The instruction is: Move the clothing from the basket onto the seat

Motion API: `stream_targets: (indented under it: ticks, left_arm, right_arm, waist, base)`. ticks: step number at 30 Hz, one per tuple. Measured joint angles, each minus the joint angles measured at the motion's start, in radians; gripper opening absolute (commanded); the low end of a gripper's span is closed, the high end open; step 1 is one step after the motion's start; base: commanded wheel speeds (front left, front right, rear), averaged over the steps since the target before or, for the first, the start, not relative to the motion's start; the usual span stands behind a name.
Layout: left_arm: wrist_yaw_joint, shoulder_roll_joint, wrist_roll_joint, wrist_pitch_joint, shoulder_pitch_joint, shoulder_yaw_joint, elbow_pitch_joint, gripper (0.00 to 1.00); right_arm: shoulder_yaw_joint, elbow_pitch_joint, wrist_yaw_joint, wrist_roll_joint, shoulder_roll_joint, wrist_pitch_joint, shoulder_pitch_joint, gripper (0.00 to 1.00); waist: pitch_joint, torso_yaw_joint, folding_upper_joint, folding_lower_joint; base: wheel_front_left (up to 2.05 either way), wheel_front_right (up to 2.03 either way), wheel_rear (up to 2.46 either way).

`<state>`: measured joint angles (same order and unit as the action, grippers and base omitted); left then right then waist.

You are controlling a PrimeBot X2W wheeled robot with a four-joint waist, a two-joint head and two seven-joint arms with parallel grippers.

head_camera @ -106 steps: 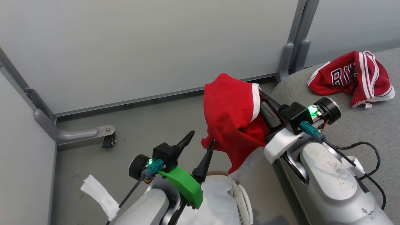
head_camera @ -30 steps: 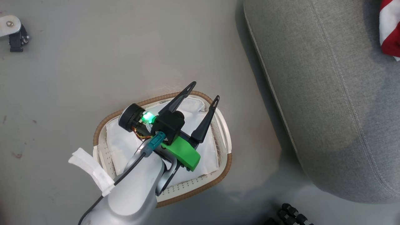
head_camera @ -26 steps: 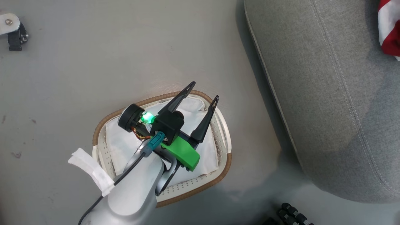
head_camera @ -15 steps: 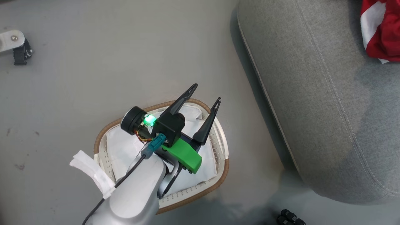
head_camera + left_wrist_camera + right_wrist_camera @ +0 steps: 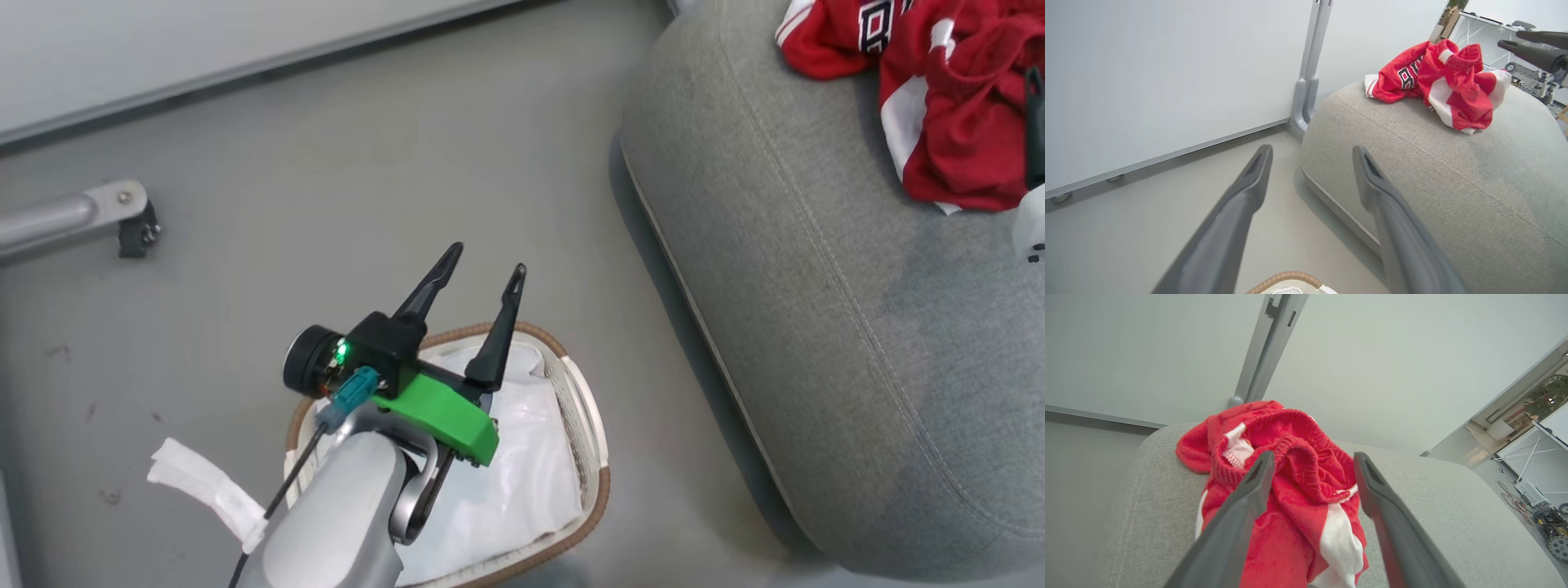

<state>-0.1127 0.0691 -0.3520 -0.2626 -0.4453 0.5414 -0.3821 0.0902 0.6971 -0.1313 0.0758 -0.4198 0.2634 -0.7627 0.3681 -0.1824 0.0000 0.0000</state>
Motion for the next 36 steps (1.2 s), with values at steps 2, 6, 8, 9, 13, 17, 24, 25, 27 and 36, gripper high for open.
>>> stream_targets:
  ticks: [2, 6, 8, 9, 13, 17, 24, 25, 27, 36]
  left_arm:
    - [0.007, -0.004, -0.012, 0.000, 0.020, -0.032, 0.005, 1.00]
    - [0.016, -0.011, -0.023, -0.001, 0.062, -0.095, 0.011, 1.00]
    - [0.020, -0.012, -0.029, -0.001, 0.084, -0.130, 0.012, 1.00]
    - [0.022, -0.013, -0.031, -0.001, 0.097, -0.151, 0.014, 1.00]
    - [0.025, -0.015, -0.047, -0.001, 0.149, -0.228, 0.036, 1.00]
    - [0.036, -0.016, -0.036, -0.001, 0.201, -0.283, 0.037, 1.00]
    - [0.060, -0.018, -0.007, -0.001, 0.284, -0.377, 0.035, 1.00]
    - [0.061, -0.018, -0.006, -0.001, 0.297, -0.389, 0.038, 1.00]
    - [0.062, -0.018, -0.004, -0.001, 0.331, -0.418, 0.046, 1.00]
    - [0.059, -0.019, 0.001, -0.001, 0.458, -0.475, 0.076, 1.00]
  right_arm:
    - [-0.007, -0.010, 0.000, -0.010, 0.005, 0.000, 0.008, 1.00]
    - [-0.010, -0.026, 0.000, -0.027, 0.035, 0.000, 0.028, 1.00]
    - [-0.010, -0.036, 0.000, -0.032, 0.059, 0.000, 0.044, 1.00]
    - [-0.013, -0.041, 0.000, -0.035, 0.075, 0.000, 0.054, 1.00]
    - [-0.011, -0.075, 0.000, -0.047, 0.133, 0.000, 0.093, 1.00]
    - [-0.021, -0.115, 0.000, -0.050, 0.197, 0.000, 0.153, 1.00]
    - [-0.035, -0.204, 0.000, -0.058, 0.301, 0.000, 0.284, 1.00]
    - [-0.034, -0.216, 0.000, -0.058, 0.314, 0.000, 0.305, 1.00]
    - [-0.031, -0.245, 0.000, -0.060, 0.341, 0.000, 0.358, 1.00]
    - [-0.066, -0.345, 0.000, -0.177, 0.370, 0.000, 0.585, 1.00]
  waist:
    - [-0.028, 0.008, 0.0000, 0.0000]
    - [-0.082, 0.033, 0.0000, 0.0000]
    - [-0.105, 0.048, 0.0000, 0.0000]
    - [-0.117, 0.057, 0.0000, 0.0000]
    - [-0.156, 0.096, 0.0000, 0.0000]
    - [-0.192, 0.134, 0.0000, 0.0000]
    - [-0.252, 0.192, 0.0000, 0.0000]
    - [-0.260, 0.197, 0.0000, 0.0000]
    - [-0.276, 0.210, 0.0000, 0.0000]
    - [-0.339, 0.248, 0.0000, 0.0000]
  base:
    - [0.00, 0.00, 0.00]
    - [0.00, 0.00, 0.00]
    - [0.00, 0.00, 0.00]
    - [0.00, 0.00, 0.00]
    - [0.00, 0.00, 0.00]
    - [0.00, 0.00, 0.00]
    - [0.00, 0.00, 0.00]
    - [0.00, 0.00, 0.00]
    - [0.00, 0.00, 0.00]
    - [0.00, 0.00, 0.00]
